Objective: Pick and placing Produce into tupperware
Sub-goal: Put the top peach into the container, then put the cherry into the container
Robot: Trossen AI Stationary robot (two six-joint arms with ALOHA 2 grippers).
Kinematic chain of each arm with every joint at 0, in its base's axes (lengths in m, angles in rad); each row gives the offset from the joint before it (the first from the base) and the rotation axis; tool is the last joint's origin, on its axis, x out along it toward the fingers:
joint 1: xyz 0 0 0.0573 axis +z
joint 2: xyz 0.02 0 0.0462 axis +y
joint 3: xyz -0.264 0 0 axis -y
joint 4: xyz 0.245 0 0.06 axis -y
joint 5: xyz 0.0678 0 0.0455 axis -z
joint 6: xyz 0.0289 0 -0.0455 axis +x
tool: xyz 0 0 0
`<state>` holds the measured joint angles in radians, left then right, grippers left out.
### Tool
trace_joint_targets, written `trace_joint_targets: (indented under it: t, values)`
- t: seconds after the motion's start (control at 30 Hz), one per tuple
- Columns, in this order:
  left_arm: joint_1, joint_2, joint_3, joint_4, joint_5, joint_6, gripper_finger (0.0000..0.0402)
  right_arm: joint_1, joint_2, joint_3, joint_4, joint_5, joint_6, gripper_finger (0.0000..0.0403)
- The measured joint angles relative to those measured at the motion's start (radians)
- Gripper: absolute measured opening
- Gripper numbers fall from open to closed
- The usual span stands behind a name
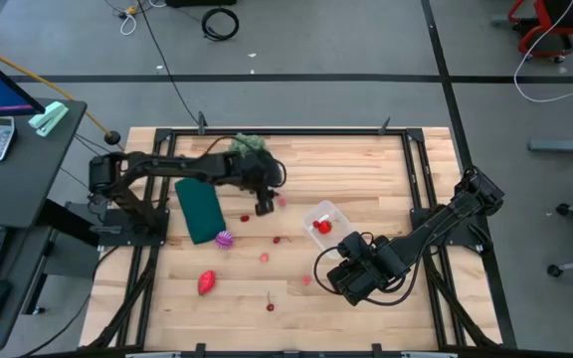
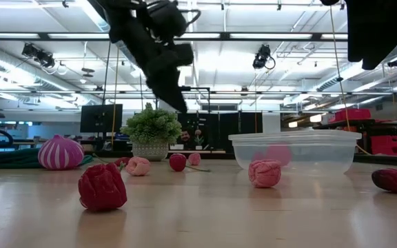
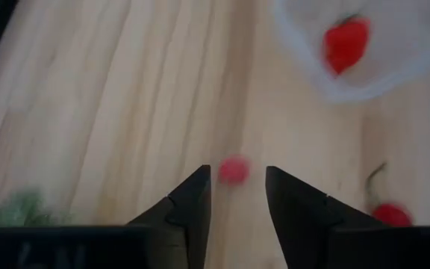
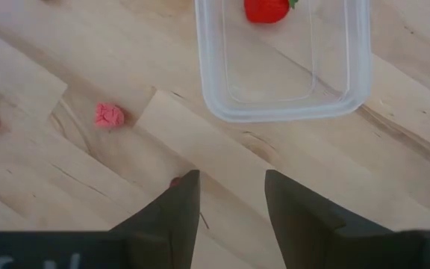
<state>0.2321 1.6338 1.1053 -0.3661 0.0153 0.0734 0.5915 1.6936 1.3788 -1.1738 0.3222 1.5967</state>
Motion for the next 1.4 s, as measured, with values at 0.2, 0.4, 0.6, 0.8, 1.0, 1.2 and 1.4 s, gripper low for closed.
trace_joint_targets:
  t: [0.2, 0.4, 0.6, 0.8, 1.0, 1.2, 1.4]
  values:
    - [0.063, 0.000, 0.000, -0.049, 0.069, 0.029, 0.0135, 0.001, 0.000, 0.000, 0.000, 0.021, -0.001, 0.0160]
    - [0.082, 0.035, 0.000, 0.016, 0.155, 0.023, 0.0142, 0.001, 0.000, 0.000, 0.001, 0.051, -0.002, 0.0160]
    - [0.038, 0.145, 0.000, 0.113, 0.159, 0.043, 0.0141, 0.001, 0.000, 0.000, 0.017, 0.059, 0.000, 0.0160]
    - [0.005, 0.250, -0.001, 0.139, 0.149, 0.044, 0.0150, 0.001, 0.000, 0.000, 0.038, 0.070, -0.001, 0.0160]
    - [0.013, 0.280, -0.001, 0.196, 0.103, 0.045, 0.0151, 0.001, 0.000, 0.000, 0.039, 0.071, -0.001, 0.0160]
    - [0.032, 0.279, -0.001, 0.204, 0.057, 0.055, 0.0145, 0.001, 0.000, 0.000, 0.038, 0.071, -0.004, 0.0160]
    - [0.047, 0.279, -0.001, 0.223, 0.043, 0.050, 0.0146, 0.001, 0.000, 0.000, 0.038, 0.071, -0.027, 0.0160]
